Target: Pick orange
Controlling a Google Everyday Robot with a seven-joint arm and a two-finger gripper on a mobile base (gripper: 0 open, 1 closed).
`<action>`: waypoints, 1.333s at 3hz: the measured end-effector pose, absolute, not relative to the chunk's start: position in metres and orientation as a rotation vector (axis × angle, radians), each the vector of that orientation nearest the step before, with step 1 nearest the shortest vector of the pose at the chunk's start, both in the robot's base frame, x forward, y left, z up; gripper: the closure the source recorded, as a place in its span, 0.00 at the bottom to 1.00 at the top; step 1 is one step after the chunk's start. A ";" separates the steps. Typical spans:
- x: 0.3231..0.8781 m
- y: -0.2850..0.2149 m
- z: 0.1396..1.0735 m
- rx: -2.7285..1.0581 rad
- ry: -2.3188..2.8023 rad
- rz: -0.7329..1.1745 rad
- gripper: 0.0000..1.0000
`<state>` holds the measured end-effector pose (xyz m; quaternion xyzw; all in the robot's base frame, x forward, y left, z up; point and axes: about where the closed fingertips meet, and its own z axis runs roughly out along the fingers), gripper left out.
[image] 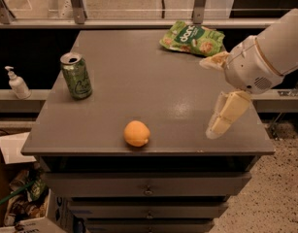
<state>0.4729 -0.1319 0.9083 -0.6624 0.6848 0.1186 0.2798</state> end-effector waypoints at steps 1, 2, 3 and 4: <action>0.471 -0.133 0.908 -1.765 1.833 0.334 0.00; 0.467 -0.122 0.894 -1.707 1.801 0.406 0.00; 0.474 -0.095 0.884 -1.640 1.733 0.484 0.00; 0.485 -0.069 0.877 -1.593 1.673 0.544 0.00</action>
Offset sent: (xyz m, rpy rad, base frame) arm -0.0084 0.0245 -0.0321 0.2389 0.0118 -0.0312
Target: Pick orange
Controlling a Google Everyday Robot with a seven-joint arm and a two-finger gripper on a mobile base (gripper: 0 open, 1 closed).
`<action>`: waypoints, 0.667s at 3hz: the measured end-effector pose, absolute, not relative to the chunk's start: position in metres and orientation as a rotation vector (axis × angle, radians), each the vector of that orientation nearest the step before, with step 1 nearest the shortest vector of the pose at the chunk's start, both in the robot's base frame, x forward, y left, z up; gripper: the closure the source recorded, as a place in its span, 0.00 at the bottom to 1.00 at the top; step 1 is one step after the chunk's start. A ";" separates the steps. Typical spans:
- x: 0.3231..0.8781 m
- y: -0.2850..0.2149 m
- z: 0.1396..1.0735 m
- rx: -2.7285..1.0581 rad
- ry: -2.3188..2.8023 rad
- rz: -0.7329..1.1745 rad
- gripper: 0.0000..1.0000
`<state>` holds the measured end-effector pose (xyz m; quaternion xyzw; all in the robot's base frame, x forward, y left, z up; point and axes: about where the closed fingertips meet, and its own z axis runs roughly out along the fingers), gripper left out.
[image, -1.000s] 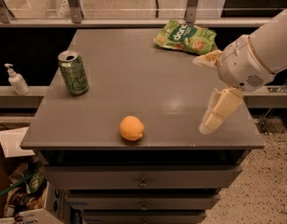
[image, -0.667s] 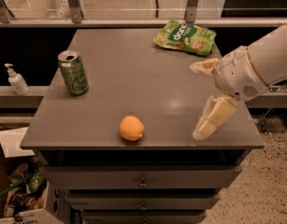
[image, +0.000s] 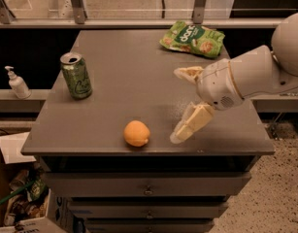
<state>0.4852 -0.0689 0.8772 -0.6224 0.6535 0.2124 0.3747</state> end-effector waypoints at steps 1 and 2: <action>0.490 -0.046 0.869 -1.567 1.628 0.598 0.00; 0.487 -0.022 0.861 -1.550 1.590 0.662 0.00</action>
Offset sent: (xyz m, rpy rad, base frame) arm -0.0013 0.0715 -0.0289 0.1856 0.0354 0.0680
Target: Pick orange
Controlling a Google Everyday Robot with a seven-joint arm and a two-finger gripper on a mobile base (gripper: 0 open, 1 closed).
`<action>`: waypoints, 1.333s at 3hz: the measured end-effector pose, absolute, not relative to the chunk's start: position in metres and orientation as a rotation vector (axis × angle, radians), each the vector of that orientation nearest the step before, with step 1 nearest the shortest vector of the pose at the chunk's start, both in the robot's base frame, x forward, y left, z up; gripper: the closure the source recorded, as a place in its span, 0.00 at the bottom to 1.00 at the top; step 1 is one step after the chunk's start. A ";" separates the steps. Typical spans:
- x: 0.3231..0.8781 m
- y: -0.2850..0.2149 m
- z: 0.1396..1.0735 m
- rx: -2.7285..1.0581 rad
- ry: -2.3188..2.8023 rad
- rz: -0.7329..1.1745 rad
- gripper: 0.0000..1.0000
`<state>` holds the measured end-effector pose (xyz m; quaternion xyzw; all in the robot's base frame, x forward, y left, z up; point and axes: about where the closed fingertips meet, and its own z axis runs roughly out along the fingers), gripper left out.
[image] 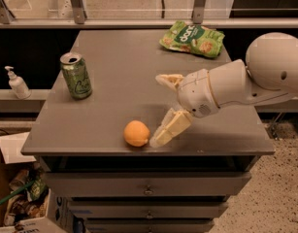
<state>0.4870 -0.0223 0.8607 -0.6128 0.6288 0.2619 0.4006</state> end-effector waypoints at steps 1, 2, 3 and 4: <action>0.479 0.004 0.851 -1.548 1.549 0.731 0.00; 0.472 0.020 0.840 -1.548 1.528 0.779 0.00; 0.465 0.029 0.832 -1.545 1.518 0.813 0.00; 0.459 0.032 0.827 -1.538 1.512 0.834 0.18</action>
Offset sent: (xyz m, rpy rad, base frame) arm -0.0213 0.0589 -0.0353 0.1119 0.0577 0.0896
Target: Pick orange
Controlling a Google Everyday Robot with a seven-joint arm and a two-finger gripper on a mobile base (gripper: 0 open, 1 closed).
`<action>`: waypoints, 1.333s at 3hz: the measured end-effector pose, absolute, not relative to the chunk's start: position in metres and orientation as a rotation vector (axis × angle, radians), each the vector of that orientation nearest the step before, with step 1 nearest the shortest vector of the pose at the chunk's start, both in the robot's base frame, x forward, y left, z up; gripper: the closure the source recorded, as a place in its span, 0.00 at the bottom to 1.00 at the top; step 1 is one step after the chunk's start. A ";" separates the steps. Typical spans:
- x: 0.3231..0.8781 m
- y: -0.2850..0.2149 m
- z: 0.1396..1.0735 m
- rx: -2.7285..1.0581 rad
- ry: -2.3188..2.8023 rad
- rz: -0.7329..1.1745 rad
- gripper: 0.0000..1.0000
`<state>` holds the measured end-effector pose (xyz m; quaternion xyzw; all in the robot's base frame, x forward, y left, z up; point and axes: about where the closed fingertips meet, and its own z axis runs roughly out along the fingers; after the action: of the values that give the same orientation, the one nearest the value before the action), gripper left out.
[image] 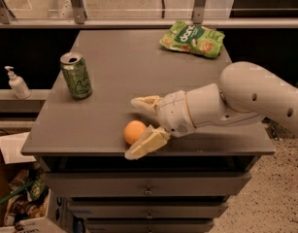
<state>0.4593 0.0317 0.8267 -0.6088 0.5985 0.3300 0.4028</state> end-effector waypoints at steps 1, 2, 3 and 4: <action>0.457 0.032 0.825 -1.531 1.506 0.844 0.48; 0.457 0.029 0.825 -1.524 1.505 0.844 0.72; 0.468 0.024 0.841 -1.497 1.482 0.825 0.96; 0.479 0.021 0.857 -1.476 1.456 0.800 1.00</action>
Offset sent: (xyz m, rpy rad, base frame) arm -0.0005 -0.0104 -0.0032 0.0233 0.0029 -0.0174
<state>0.4789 0.0211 0.8566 -0.5951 0.5872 0.3226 0.4438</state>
